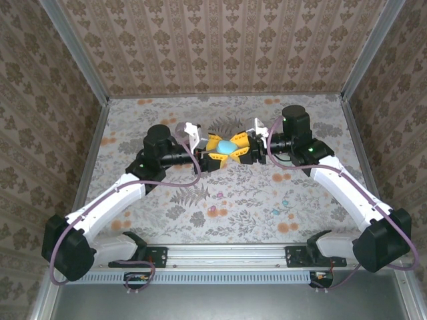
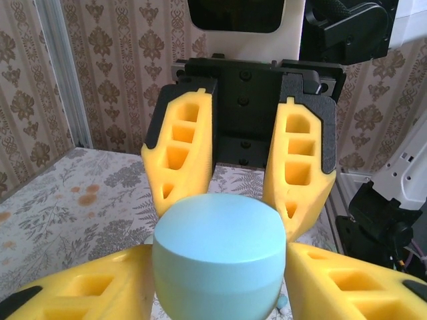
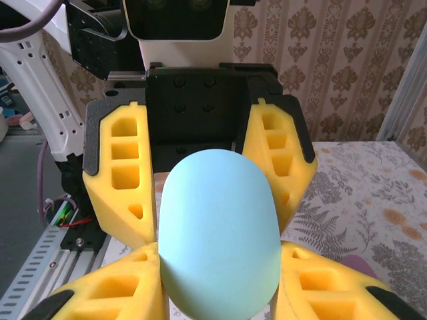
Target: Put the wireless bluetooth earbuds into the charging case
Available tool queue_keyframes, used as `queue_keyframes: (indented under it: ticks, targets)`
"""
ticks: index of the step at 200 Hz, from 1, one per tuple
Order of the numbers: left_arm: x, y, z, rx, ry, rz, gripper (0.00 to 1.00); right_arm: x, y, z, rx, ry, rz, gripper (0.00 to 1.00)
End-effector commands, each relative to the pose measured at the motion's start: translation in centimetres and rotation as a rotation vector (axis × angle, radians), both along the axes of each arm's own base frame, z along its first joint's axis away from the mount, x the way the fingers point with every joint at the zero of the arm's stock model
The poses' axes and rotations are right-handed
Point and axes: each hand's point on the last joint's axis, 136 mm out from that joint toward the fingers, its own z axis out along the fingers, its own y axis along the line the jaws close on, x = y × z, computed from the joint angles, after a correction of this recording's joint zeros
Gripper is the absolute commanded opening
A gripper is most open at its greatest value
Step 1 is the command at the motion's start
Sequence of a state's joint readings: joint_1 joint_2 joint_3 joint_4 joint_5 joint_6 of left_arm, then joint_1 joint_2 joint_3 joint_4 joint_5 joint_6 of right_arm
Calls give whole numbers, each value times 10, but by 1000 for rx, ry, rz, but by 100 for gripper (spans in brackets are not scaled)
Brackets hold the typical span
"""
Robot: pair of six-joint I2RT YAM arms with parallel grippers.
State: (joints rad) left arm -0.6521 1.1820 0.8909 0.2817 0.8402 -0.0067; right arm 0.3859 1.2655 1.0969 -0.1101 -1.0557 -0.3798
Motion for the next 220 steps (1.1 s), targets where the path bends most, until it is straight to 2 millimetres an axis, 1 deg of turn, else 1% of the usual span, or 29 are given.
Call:
queue_keyframes:
  ticks: [1, 45, 72, 96, 106, 129, 157, 183, 220]
  targets:
    - [-4, -1, 17, -26, -33, -29, 50, -1, 0, 17, 33, -37, 24, 32]
    - [-5, -1, 20, -27, -35, -32, 38, -1, 0, 14, 21, -25, 17, 32]
    - [-6, -1, 18, -20, -31, -37, 34, -1, -1, 13, 15, -23, 10, 35]
    - [-5, -1, 20, -28, -35, -27, 30, 2, -2, 15, 12, -19, -13, 40]
    - [-4, 0, 21, -34, -35, -22, 29, 6, -2, 15, 12, -15, -39, 44]
    - [-3, 2, 25, -58, -38, -5, 28, 11, -7, 16, 17, -6, -106, 48]
    - [-4, 4, 27, -77, -44, 9, 28, 10, -12, 14, 15, -5, -154, 53]
    - [-5, 5, 26, -92, -40, 11, 28, 9, -15, 15, 19, 0, -178, 53]
    - [-8, 3, 26, -98, -43, -8, 28, 18, -17, 22, 37, 36, -231, 53]
